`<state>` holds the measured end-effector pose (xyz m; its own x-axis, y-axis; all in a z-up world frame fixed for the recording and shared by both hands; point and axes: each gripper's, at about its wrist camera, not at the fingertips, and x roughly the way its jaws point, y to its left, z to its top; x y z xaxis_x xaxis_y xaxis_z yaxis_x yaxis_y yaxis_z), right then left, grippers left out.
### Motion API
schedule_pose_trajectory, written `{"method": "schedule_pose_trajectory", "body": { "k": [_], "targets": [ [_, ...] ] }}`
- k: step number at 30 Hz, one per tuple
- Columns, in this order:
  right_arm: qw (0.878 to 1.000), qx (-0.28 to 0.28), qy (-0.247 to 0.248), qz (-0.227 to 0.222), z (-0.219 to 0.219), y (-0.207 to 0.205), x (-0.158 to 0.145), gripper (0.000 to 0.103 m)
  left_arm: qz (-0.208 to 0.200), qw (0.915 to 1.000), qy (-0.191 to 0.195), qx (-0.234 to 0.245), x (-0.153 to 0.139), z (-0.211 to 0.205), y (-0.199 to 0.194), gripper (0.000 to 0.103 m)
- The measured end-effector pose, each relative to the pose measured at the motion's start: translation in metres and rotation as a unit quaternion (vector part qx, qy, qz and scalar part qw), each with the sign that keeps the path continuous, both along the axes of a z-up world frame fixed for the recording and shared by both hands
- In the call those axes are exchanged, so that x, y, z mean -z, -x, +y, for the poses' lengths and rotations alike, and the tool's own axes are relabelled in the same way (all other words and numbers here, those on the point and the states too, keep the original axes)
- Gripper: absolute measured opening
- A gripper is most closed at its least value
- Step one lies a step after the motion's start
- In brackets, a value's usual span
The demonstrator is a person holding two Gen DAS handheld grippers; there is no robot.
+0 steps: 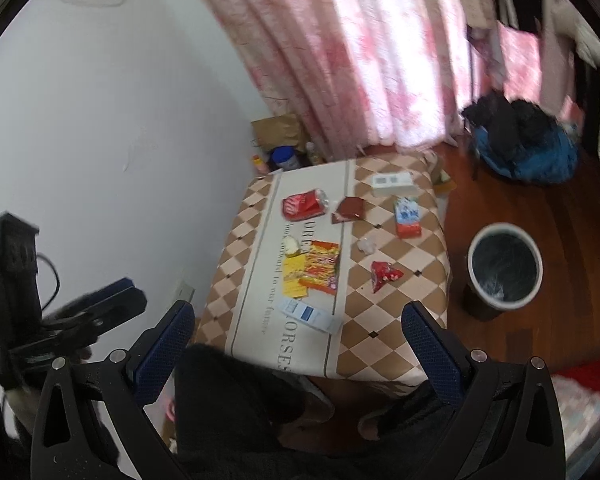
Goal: Collect trash
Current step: 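Grasp the DHA Pure Milk carton with the right tool while the left tool reaches the bread slice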
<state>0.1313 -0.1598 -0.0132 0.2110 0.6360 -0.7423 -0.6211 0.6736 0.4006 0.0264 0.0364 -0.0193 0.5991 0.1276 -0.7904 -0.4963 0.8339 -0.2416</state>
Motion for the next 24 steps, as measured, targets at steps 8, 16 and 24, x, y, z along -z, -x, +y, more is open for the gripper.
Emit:
{"method": "schedule_pose_trajectory", "body": {
  "k": [8,16,24],
  "targets": [
    [0.992,0.066,0.052,0.091,0.038,-0.091,0.108,0.103,0.131,0.9885,-0.004,-0.076,0.128,0.071,-0.080,0.103],
    [0.983,0.083,0.138,0.094,0.111,-0.208,0.213,0.091,0.211,0.9728,0.002,-0.095,0.224,0.117,-0.152,0.103],
    [0.967,0.076,0.228,0.082,0.175,-0.290,0.290,0.088,0.233,0.9662,0.038,-0.103,0.263,0.148,-0.173,0.103]
  ]
}}
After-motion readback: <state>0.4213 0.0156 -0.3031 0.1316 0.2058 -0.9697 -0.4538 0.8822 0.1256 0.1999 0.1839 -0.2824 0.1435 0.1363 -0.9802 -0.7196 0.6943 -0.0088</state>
